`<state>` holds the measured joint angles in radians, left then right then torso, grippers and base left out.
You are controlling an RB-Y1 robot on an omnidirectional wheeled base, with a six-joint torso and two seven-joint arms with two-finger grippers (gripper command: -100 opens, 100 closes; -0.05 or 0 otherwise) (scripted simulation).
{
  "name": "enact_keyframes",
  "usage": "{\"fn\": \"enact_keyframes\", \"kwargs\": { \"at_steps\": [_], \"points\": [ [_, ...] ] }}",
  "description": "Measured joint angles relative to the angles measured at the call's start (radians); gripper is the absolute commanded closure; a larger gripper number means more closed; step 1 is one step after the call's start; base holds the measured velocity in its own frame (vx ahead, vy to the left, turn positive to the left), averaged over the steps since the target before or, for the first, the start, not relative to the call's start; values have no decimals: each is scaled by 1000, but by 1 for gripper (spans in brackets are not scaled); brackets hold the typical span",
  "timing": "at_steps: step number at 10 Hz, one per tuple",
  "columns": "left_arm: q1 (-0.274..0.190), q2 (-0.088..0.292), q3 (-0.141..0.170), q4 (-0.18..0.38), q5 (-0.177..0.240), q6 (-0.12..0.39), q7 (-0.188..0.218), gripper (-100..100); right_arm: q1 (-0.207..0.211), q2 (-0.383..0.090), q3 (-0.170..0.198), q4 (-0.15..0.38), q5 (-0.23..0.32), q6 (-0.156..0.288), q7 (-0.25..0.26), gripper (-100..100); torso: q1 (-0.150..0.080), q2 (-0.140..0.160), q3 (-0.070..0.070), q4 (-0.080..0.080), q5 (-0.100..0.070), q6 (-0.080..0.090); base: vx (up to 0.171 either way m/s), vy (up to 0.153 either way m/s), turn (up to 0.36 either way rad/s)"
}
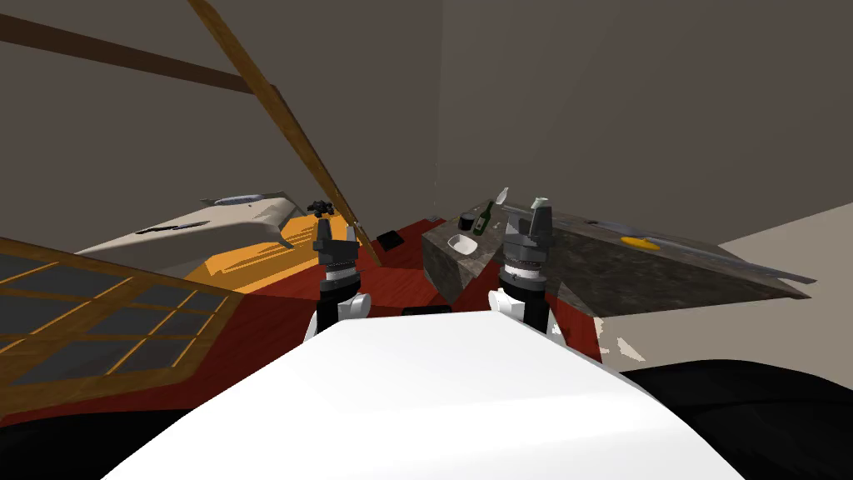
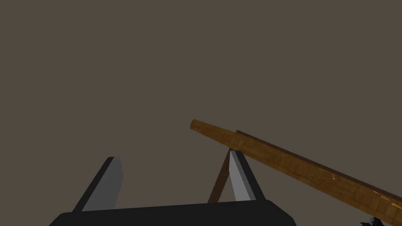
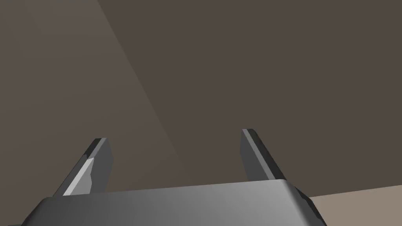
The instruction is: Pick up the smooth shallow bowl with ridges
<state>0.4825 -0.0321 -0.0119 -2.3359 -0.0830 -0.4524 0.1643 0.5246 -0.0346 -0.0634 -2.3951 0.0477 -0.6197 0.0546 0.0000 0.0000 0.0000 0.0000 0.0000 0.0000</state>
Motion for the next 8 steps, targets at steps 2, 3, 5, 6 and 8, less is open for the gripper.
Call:
{"fn": "enact_keyframes", "kwargs": {
  "at_steps": [2, 3, 5, 6, 8],
  "points": [
    [0, 0, 0, 0, 0, 0, 0, 0, 31, -42, -4, -9, 24, 11, 16, -100, -1, 1, 1, 0, 0, 0, -17, -12, 101],
    [0, 0, 0, 0, 0, 0, 0, 0, 41, -61, -8, -12, 39, 23, 28, -100, -1, 1, 1, 0, 0, 0, -34, -10, 117],
    [0, 0, 0, 0, 0, 0, 0, 0, 79, -100, -17, -16, 71, 41, 53, -100, -1, 3, 2, 1, 0, 0, -35, -14, 115],
    [0, 0, 0, 0, 0, 0, 0, 0, 102, -120, -21, -18, 91, 49, 69, -100, -1, 3, 1, 1, 0, 0, -37, -19, 145],
    [0, 0, 0, 0, 0, 0, 0, 0, 146, -164, -34, -30, 134, 84, 102, -100, -2, 3, 2, 1, 0, 0, -36, -21, 174]
  ]
}}
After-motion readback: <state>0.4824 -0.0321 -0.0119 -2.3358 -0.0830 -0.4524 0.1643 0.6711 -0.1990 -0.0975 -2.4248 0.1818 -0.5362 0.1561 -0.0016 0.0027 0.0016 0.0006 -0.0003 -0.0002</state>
